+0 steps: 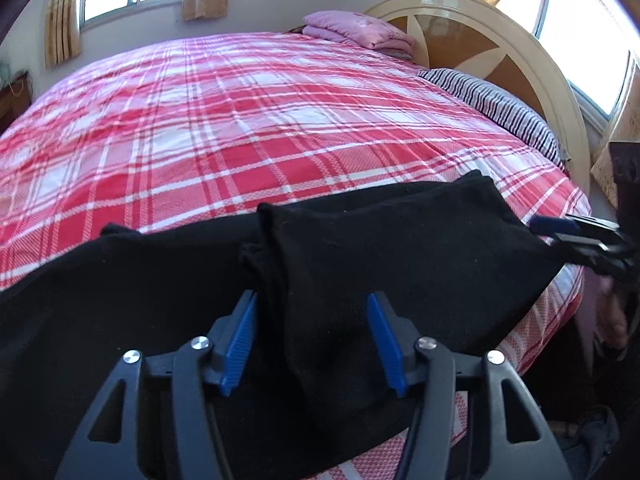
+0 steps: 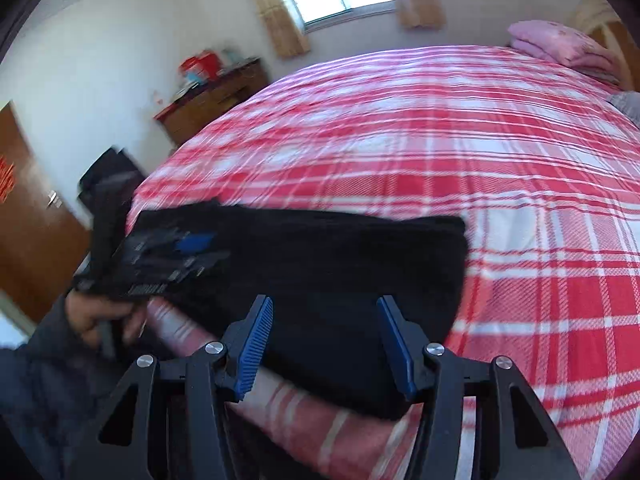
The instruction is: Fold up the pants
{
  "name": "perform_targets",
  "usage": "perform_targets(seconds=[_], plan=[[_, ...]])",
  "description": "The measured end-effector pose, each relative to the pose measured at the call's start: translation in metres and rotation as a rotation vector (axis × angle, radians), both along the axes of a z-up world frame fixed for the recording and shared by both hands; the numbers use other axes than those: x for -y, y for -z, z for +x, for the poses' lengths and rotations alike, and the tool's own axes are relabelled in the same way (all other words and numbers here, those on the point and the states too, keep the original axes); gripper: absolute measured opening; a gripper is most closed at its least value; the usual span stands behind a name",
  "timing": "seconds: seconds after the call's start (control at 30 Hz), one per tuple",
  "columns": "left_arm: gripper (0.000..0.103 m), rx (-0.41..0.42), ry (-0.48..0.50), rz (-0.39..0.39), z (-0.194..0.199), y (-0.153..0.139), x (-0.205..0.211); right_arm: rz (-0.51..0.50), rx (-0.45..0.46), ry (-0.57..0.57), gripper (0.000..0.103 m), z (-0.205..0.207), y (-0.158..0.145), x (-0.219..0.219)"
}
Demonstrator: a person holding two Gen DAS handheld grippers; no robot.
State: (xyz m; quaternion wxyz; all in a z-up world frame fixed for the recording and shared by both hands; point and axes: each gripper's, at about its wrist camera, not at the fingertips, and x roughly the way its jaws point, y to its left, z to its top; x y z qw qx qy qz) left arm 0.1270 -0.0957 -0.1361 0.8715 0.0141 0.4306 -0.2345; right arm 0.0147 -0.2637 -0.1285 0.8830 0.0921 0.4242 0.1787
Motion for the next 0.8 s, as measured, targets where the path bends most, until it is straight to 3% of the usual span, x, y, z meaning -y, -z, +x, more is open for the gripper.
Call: perform_targets(seconds=[0.13,0.23,0.37,0.53,0.67,0.73,0.8], plan=[[0.072,0.000,-0.012,-0.005,0.002,0.002,-0.003,-0.123,-0.125,-0.058,0.056,-0.014,0.027,-0.015],[0.072,-0.024,-0.021,0.004,0.005,0.009,-0.003,-0.132,-0.084,-0.071,0.056,-0.019,0.022,-0.021],[0.072,-0.013,-0.038,-0.004,0.005,0.007,-0.008,-0.097,0.024,-0.097,0.056,-0.012,-0.012,-0.025],[0.072,-0.014,-0.050,-0.001,0.005,0.008,-0.012,-0.069,0.073,-0.021,0.057,0.031,-0.021,-0.016],[0.072,-0.011,-0.062,0.003,0.005,0.008,-0.018,-0.049,-0.004,0.120,0.057,0.074,0.007,0.009],[0.072,-0.012,-0.068,-0.001,0.006,0.009,-0.020,0.011,-0.095,0.165,0.057,0.089,0.031,0.026],[0.072,-0.009,-0.069,0.000,0.006,0.009,-0.021,0.070,-0.096,0.174,0.057,0.092,0.036,0.036]])
